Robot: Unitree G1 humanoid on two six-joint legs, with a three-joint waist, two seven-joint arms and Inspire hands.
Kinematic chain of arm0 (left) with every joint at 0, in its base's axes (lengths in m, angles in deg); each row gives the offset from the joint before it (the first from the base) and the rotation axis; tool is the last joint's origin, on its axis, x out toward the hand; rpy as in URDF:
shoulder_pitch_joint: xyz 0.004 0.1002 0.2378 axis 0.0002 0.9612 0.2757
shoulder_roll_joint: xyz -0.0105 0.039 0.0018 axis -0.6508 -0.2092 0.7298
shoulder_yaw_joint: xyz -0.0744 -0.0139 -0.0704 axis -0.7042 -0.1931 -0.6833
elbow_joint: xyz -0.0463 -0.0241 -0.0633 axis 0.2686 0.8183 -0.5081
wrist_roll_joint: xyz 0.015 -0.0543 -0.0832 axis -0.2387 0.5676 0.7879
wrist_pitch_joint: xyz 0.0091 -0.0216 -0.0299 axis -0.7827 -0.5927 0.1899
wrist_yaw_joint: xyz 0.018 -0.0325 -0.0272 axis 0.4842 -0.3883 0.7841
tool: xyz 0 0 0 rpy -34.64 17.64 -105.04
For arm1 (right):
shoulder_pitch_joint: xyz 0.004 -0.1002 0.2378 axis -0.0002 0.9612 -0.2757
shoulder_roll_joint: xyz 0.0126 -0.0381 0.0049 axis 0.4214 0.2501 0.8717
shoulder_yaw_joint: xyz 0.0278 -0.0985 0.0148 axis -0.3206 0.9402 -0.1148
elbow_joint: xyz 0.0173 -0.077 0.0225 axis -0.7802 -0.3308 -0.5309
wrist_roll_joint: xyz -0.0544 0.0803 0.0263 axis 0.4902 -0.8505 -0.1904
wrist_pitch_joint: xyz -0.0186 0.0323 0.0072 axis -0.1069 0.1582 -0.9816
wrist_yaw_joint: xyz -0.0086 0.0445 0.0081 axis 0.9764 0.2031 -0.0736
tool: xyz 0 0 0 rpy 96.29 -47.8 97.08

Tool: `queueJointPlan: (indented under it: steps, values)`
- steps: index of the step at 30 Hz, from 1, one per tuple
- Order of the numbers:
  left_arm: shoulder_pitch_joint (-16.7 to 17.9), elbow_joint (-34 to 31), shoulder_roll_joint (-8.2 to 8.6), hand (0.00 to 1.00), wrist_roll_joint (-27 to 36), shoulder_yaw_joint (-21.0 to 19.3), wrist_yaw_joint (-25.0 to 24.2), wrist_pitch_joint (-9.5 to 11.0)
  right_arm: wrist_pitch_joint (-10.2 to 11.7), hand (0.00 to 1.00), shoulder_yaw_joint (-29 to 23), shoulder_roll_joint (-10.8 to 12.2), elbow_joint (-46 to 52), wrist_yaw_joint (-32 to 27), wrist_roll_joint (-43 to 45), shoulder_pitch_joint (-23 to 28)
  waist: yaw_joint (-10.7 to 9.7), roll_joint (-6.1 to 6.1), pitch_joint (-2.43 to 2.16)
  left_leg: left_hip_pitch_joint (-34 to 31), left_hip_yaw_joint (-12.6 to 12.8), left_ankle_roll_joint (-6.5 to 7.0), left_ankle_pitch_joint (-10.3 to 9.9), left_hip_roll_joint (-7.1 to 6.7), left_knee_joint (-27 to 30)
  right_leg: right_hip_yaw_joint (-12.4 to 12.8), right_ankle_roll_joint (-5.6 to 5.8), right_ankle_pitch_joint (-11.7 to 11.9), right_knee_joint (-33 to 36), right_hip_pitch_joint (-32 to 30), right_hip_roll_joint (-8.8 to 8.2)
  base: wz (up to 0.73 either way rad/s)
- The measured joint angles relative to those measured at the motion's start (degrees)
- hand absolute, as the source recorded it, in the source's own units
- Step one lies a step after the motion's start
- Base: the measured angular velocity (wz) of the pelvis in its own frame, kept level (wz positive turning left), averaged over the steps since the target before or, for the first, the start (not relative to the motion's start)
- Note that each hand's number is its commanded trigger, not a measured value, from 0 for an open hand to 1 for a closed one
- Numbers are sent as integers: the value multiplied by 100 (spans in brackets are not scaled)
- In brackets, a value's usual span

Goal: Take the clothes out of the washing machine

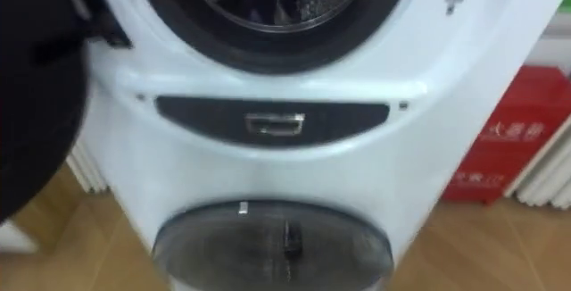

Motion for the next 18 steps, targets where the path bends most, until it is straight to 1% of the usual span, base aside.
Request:
queueJointPlan:
  steps: [1,2,3,4,5,6,7,8,9,10,11,12,13,14,15,16,17,18]
  values:
    - [85,89,-32,0,120,-5,16,8,-3,0,-23,0,19,-16,-69,-29,1,-22,-11,-140,162,101,58,-37,-1,207,174,322,-270,11,-19,-16]
    - [115,162,-53,0,229,-16,29,7,-6,0,-28,8,18,-16,-125,-11,-41,-37,-11,-214,228,139,89,-61,47,303,284,311,-233,13,-79,8]
    - [156,288,-55,0,343,-22,60,-5,-56,0,-85,5,18,-17,-236,99,-70,-56,-22,-279,374,161,116,-62,131,324,486,-5,195,71,-239,26]
    - [226,289,-53,0,452,-40,84,-2,-124,0,-162,4,17,-31,-240,187,-45,-79,-30,-318,454,192,169,-73,153,349,533,-361,770,171,-406,23]
    - [258,283,-57,0,541,-41,98,-2,-130,0,-173,5,17,-51,-257,212,-25,-84,-27,-327,460,210,199,-84,153,346,579,-511,997,255,-480,0]
    - [341,283,-63,0,750,-48,169,-1,-128,0,-173,5,18,-75,-333,216,33,-83,-26,-329,477,219,226,-91,153,352,664,-734,1277,522,-605,-18]
    - [390,281,-63,0,947,-137,207,-1,-110,0,-182,7,21,-66,-445,209,81,-99,-19,-332,515,221,253,-101,165,417,737,-888,1321,868,-701,-21]
    - [396,276,-65,0,1045,-197,218,-1,-108,0,-188,9,23,-60,-460,210,90,-118,-16,-344,518,219,268,-108,173,441,762,-943,1278,1049,-742,-11]
    - [395,218,-80,0,1237,-331,247,-1,-105,0,-224,15,27,-45,-456,212,104,-131,-27,-388,513,205,293,-130,202,453,811,-1018,1004,1401,-759,-10]
    - [393,124,-108,0,1394,-511,268,5,-96,0,-242,14,25,-34,-444,197,154,-180,-27,-417,532,178,331,-178,195,475,833,-1059,501,1621,-746,-15]
    - [392,80,-121,0,1430,-609,289,8,-88,0,-245,10,25,-28,-430,183,175,-199,-29,-423,566,167,350,-198,188,463,831,-1081,279,1707,-735,-43]
    - [389,22,-122,0,1450,-808,328,17,-55,0,-285,-7,26,10,-379,172,277,-207,-36,-419,700,139,373,-211,191,485,829,-1086,-100,1797,-718,-59]
    - [381,-20,-122,0,1519,-1002,386,39,-10,0,-296,-7,23,27,-360,142,352,-191,-57,-420,820,115,383,-206,190,488,827,-1085,-338,1857,-694,-58]
    - [349,-22,-124,0,1596,-1116,412,45,7,0,-296,-7,23,58,-360,135,376,-176,-60,-418,848,102,389,-200,190,452,814,-1077,-424,1880,-685,-36]
    - [247,-24,-141,0,1749,-1348,429,45,15,0,-366,-14,23,136,-337,139,379,-125,-70,-416,847,75,405,-179,191,447,757,-1041,-508,1899,-652,-9]
    - [130,-69,-186,0,1867,-1548,470,46,13,0,-488,-22,23,189,-301,145,384,-78,-59,-416,839,55,418,-162,191,442,750,-1037,-499,1896,-633,0]
    - [100,-135,-227,0,1946,-1595,499,48,12,0,-528,-36,23,202,-301,148,390,-55,-64,-418,838,48,423,-155,190,440,749,-1037,-500,1895,-623,0]
    - [66,-344,-332,0,2170,-1718,528,51,8,0,-643,-71,23,243,-298,146,399,-8,-76,-409,836,33,431,-143,180,434,746,-1035,-500,1892,-609,0]
